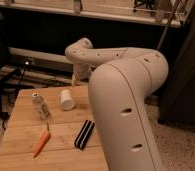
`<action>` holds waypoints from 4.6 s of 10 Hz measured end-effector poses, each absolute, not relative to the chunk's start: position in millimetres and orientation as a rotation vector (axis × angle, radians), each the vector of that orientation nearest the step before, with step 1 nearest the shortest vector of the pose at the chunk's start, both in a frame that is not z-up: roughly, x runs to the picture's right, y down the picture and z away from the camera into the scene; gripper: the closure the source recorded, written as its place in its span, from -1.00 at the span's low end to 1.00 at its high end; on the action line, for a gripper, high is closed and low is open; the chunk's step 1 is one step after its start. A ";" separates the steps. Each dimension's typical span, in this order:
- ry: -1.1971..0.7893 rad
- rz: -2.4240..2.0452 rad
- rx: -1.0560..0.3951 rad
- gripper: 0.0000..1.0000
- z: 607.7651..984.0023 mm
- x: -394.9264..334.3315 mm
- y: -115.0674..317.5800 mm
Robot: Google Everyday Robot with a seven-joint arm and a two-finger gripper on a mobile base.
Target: Place the ceramic cup in the ceramic bowl
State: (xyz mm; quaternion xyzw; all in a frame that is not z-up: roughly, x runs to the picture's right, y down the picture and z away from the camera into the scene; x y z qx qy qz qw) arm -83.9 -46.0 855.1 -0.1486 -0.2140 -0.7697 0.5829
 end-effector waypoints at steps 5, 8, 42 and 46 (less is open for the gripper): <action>-0.575 -1.825 -0.304 -0.60 863.8 -132.0 -31.4; -0.619 -1.824 -0.280 -0.60 873.2 -154.1 -8.8; -0.733 -1.719 -0.061 1.00 805.5 45.3 45.0; -0.678 -1.709 -0.046 0.57 816.4 63.2 69.1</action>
